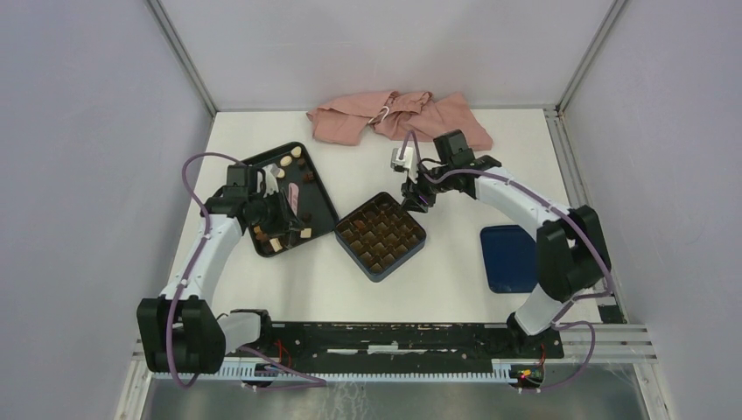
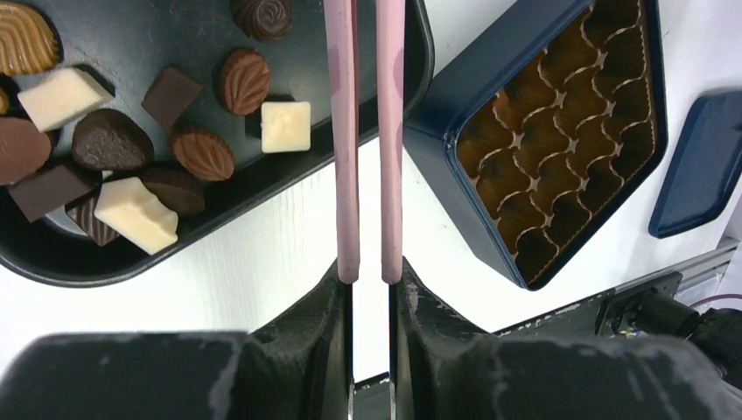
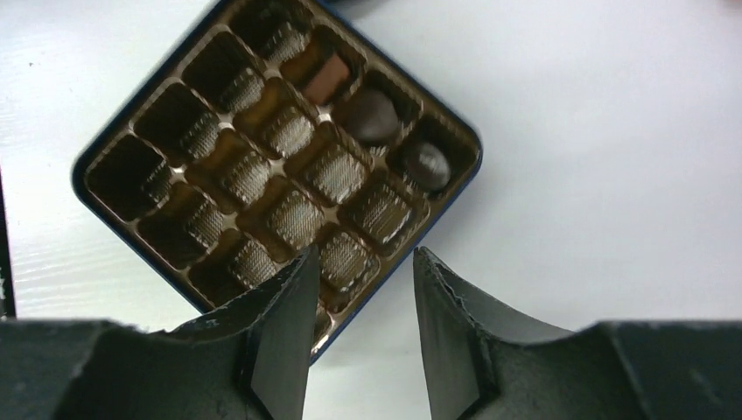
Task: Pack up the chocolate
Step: Move the packing box to the center of the board.
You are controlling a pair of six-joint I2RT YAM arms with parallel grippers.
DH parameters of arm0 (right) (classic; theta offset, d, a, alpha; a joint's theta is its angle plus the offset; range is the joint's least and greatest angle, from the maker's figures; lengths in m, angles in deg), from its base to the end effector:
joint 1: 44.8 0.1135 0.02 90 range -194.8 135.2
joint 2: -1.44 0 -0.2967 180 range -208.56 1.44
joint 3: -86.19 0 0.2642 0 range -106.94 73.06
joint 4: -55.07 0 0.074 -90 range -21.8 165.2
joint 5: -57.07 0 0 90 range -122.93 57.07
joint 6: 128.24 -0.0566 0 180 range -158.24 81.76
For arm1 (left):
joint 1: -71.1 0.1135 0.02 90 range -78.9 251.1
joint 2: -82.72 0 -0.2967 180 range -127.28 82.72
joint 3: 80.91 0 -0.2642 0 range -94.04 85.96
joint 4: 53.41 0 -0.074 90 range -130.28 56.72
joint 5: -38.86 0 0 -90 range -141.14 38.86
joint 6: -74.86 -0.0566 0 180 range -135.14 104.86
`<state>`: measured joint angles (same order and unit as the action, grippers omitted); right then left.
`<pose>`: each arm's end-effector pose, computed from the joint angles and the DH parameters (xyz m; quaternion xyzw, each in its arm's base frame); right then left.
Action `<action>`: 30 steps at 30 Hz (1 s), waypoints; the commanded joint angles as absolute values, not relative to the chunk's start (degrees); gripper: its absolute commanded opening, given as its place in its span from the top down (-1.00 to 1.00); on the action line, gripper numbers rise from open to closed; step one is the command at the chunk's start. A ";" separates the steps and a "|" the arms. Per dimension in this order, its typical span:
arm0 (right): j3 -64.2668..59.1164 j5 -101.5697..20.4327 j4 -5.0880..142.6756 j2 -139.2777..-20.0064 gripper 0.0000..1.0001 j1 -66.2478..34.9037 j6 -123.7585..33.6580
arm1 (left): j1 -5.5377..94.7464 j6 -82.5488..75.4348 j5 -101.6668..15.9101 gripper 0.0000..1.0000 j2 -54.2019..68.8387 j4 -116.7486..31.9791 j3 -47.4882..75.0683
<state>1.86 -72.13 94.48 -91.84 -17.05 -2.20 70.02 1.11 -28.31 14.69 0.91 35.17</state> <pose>0.3163 0.2069 0.2805 -0.5665 0.6846 0.2885 0.3566 0.2381 -0.0265 0.2622 -0.0711 0.9421 -0.2284 0.2349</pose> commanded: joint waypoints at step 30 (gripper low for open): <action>4.03 -82.32 97.39 -92.12 -0.03 -20.59 -1.22 | 75.53 -5.80 -44.33 0.45 -14.33 21.85 6.06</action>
<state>4.96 -80.50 96.93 -94.83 -20.44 -2.55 75.38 -1.84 -43.46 -12.19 18.07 10.28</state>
